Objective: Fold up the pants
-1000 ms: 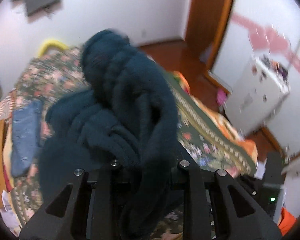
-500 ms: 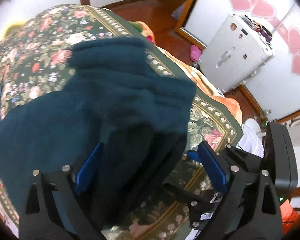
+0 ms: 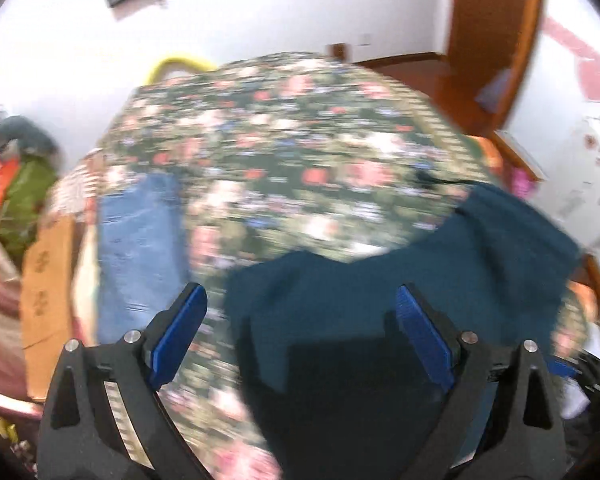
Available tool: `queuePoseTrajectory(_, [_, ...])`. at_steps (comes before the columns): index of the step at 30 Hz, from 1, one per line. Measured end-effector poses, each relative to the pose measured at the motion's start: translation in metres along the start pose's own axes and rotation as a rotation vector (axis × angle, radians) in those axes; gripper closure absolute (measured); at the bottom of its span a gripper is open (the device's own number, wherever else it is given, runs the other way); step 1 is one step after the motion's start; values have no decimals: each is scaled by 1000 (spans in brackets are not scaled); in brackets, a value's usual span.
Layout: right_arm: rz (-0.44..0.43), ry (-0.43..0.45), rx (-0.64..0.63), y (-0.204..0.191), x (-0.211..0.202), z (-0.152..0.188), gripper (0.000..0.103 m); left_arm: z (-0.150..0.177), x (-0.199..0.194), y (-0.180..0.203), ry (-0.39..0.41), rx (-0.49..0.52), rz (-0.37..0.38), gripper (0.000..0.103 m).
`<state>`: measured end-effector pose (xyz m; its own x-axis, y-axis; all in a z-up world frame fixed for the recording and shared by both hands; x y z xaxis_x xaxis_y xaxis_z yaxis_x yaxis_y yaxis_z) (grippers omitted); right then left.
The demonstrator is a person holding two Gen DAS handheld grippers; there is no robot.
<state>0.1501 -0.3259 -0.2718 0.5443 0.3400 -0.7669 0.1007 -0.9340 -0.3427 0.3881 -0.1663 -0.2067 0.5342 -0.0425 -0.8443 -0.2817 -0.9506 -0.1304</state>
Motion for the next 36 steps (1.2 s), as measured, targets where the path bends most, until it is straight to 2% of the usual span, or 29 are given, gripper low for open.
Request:
queuePoseTrajectory(3, [4,-14,-11,-5,7,-2,43,-10,33,-21,-37,-2,-91,7])
queuePoseTrajectory(7, [16,-46,-31,-12,19,-3,43,-14,92,-33,-135,32,-161,7])
queuePoseTrajectory(10, [32,-49,-53,-17,24,-5,43,-7,134,-28,-217,119,-178,6])
queuePoseTrajectory(12, [25,-51,-47,-16,27,-9,43,3,147,-22,-220,188,-185,4])
queuePoseTrajectory(15, [6,-56,-27,-13,32,-16,43,12,139,-24,-145,239,-167,2])
queuePoseTrajectory(22, [21,-71,-57,-22,48,-34,43,45,118,-54,-127,213,-108,2])
queuePoseTrajectory(27, [-10,-78,-82,-29,58,-53,43,78,85,-82,-112,232,-142,2])
queuePoseTrajectory(34, [-69,-88,-175,-59,83,-88,43,141,36,-123,-179,146,-157,2])
queuePoseTrajectory(36, [-52,-91,-202,-64,88,-94,43,160,22,-126,-176,133,-155,2])
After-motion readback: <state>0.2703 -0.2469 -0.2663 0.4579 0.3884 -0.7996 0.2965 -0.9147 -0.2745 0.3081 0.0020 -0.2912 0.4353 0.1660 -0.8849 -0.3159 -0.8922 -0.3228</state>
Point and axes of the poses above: each gripper's, at about its wrist camera, not at the fingertips, and x roughly the way its jaws point, y to its right, z to its underside, the point moved 2 cm from there along x, roughly the way its jaws point, and after that the axes turned 2 degrees about -x, right-handed, at the moved point
